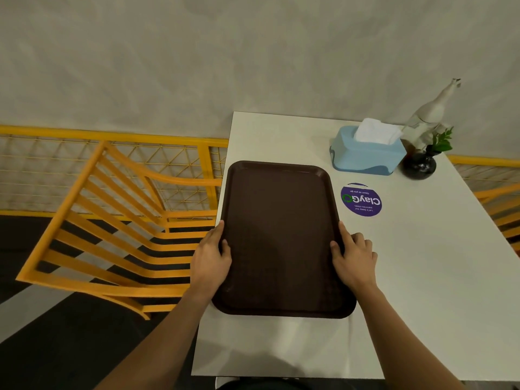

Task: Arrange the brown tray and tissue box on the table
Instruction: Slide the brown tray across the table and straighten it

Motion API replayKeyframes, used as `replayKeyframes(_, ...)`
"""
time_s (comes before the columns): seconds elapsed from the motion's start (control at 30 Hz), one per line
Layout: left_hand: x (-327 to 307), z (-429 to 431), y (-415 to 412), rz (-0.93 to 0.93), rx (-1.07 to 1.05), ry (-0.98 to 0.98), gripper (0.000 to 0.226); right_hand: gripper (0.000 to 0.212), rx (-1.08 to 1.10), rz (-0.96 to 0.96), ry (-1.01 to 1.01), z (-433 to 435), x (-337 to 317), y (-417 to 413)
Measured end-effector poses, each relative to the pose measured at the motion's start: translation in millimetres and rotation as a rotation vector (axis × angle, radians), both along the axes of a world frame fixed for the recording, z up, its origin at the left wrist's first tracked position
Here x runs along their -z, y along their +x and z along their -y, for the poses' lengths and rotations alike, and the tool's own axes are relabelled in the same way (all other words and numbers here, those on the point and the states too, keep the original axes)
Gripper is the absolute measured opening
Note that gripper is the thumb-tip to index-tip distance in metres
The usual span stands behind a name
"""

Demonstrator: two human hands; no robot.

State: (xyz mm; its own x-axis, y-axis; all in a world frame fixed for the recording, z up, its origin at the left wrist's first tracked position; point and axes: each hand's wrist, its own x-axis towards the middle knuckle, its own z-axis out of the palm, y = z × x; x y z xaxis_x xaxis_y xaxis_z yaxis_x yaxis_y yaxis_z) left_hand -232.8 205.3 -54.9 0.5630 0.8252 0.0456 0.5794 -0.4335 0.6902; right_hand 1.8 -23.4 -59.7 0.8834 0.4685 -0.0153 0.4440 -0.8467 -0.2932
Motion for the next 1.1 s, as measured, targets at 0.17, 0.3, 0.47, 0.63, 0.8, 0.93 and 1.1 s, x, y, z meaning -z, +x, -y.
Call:
replayKeyframes(0.17,-2.2,0.9,-0.4,0.000,0.011,0.001,0.053,0.059,0.005,-0.007,-0.002,0.4,-1.1,-0.6)
replayKeyframes(0.3,-2.8,1.0,-1.0,0.001,0.018,-0.008,0.053,0.059,0.004,-0.003,-0.007,-0.6,-2.8,-1.3)
replayKeyframes(0.47,-3.6,1.8,-1.3,0.011,0.024,-0.019,0.053,0.059,0.005,-0.002,-0.018,0.0,-1.5,-1.4)
replayKeyframes(0.63,-4.4,-1.2,-1.5,0.022,0.049,-0.072,0.056,0.059,0.016,-0.016,0.010,-0.3,-0.6,0.0)
replayKeyframes(0.8,-8.2,-7.8,-4.9,-0.006,0.120,-0.132,0.064,0.062,0.038,-0.070,0.057,-0.2,-5.8,1.8)
replayKeyframes(0.93,-22.2,-16.7,-3.0,0.013,0.164,-0.018,0.062,0.063,0.089,-0.102,0.186,1.5,-19.5,4.1)
replayKeyframes(1.1,-53.1,-16.1,43.8,0.080,0.192,0.077,0.060,0.058,0.080,-0.071,0.402,8.7,-42.5,20.3)
